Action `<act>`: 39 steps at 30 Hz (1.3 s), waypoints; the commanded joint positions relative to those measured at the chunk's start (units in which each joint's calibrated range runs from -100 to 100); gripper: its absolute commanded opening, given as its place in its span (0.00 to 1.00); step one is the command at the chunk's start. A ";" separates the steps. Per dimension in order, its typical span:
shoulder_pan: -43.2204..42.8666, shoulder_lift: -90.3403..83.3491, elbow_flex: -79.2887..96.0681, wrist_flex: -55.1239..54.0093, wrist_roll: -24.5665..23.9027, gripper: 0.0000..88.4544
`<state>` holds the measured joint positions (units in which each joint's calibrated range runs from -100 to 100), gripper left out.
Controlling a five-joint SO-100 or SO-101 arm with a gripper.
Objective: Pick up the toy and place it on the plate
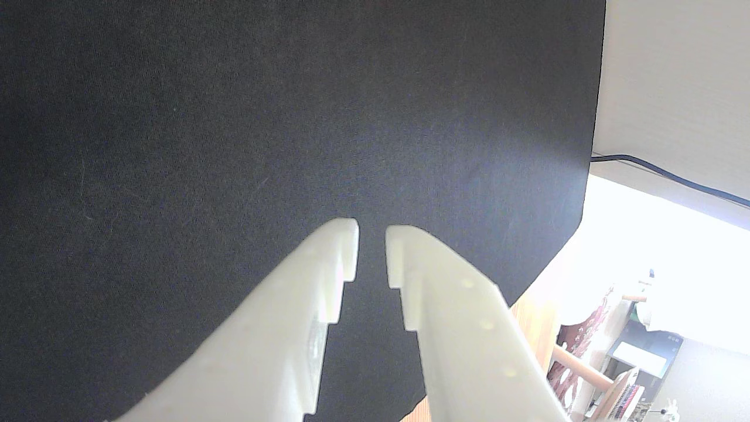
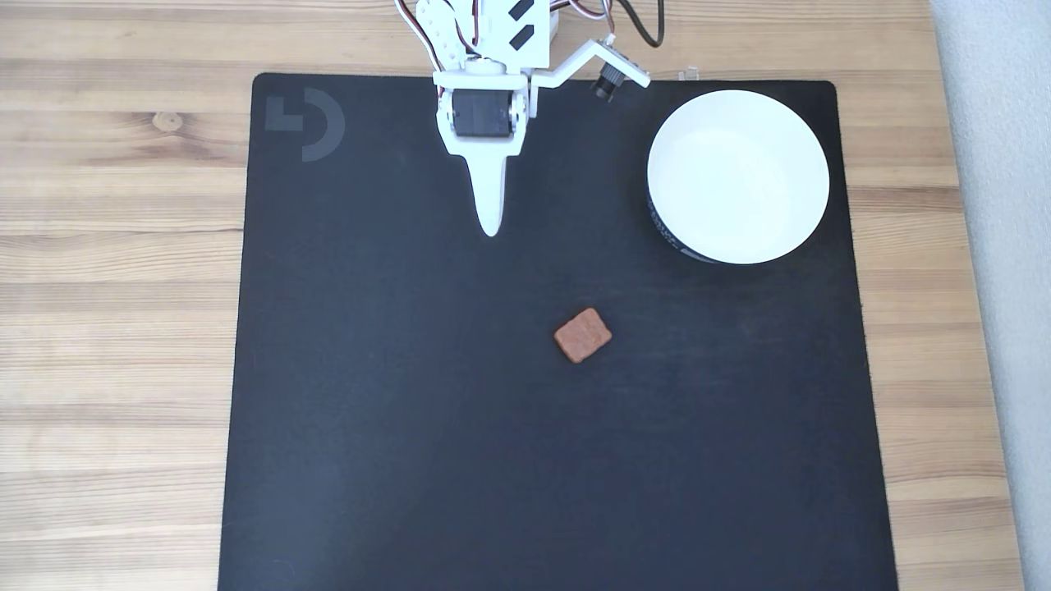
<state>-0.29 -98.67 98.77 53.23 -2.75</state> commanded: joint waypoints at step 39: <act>0.42 -0.75 0.60 0.79 -0.12 0.03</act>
<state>-0.29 -98.67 98.77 53.23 -2.75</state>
